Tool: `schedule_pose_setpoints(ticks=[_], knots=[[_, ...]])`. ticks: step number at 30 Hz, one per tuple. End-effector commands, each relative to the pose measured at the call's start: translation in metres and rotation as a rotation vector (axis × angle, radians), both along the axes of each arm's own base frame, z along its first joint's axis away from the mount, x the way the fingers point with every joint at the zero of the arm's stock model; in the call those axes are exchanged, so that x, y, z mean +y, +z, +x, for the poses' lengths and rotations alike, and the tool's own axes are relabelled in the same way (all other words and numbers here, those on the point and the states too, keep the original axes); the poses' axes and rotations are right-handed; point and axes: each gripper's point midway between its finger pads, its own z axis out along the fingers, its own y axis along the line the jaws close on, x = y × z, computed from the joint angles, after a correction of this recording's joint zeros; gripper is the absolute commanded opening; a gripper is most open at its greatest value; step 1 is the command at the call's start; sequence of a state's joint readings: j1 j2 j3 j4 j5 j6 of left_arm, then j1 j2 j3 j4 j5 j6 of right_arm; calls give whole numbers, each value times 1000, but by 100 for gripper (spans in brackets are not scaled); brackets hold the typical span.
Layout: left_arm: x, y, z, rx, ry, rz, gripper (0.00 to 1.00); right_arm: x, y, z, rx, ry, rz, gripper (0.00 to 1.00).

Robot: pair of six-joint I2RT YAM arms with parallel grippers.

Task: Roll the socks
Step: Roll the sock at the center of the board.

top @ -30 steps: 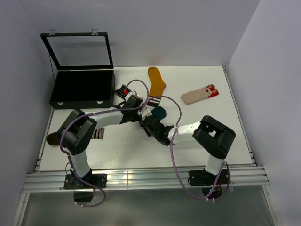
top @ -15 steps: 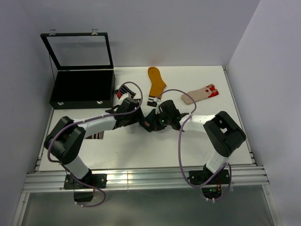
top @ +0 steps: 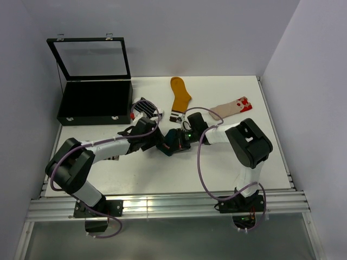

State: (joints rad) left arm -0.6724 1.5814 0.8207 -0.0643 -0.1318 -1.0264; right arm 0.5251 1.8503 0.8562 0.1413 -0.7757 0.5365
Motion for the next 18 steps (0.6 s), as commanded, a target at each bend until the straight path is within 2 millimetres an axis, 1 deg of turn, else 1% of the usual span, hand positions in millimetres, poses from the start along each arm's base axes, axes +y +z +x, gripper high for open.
schedule_pose_setpoints(ticks=[1,5,9,12,15,16,18], knots=[[-1,-1,-3,16,32,-45,78,3,5,10,18,-17,28,0],[3,-6,-10,43,60,-62,78,3,1,11,26,-22,25,0],[5,-13,-11,53,78,-62,77,3,-3,13,38,-29,18,0],[4,-20,-12,71,80,-59,74,3,-4,14,37,-35,17,0],[5,-28,-13,99,86,-43,66,2,-6,15,34,-49,6,0],[6,-32,-15,114,89,-33,59,2,-6,15,32,-54,6,0],[6,-34,-16,122,90,-29,51,0,-8,15,33,-65,-2,0]])
